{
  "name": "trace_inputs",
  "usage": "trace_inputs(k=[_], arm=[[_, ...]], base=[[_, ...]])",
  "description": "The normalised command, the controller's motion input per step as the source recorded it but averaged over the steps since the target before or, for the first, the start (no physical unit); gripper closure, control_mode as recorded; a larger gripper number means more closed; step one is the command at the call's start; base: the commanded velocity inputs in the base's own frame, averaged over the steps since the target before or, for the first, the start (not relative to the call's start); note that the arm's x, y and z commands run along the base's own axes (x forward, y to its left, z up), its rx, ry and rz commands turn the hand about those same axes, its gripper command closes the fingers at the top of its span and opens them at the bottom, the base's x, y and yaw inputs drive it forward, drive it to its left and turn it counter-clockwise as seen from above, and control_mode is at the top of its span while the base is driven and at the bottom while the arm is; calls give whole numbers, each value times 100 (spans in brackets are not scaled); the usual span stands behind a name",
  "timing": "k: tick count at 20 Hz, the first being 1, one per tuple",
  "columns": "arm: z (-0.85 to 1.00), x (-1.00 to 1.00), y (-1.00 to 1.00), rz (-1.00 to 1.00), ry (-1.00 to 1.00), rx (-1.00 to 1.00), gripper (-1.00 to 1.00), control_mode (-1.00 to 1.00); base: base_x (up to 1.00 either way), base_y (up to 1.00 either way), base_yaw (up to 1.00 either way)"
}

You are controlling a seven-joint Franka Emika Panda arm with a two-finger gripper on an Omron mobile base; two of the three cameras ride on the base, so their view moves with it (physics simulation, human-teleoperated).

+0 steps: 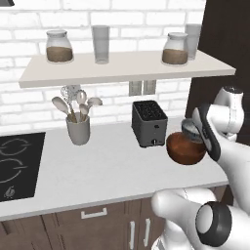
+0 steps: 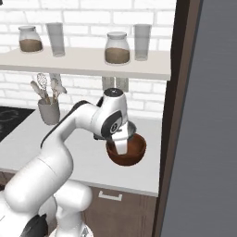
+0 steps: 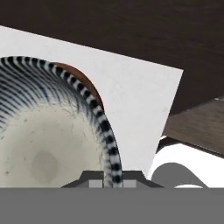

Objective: Pick up the bowls on the counter and stack them on top of one another in the open cabinet. Place the smaller bowl on top of the larger bowl.

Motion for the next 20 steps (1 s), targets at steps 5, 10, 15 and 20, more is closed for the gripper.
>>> trace_inputs(k=[5, 10, 15, 20], arm=[[-43, 54, 0, 0, 0, -5, 100, -100], [-49, 45, -3, 0, 2, -5, 100, -100], [-43, 24, -20, 0, 1, -3, 100, -100], [-32, 20, -18, 0, 1, -3, -100, -100]], base=[[0, 0, 0], [0, 0, 0], [0, 0, 0], [0, 0, 0]])
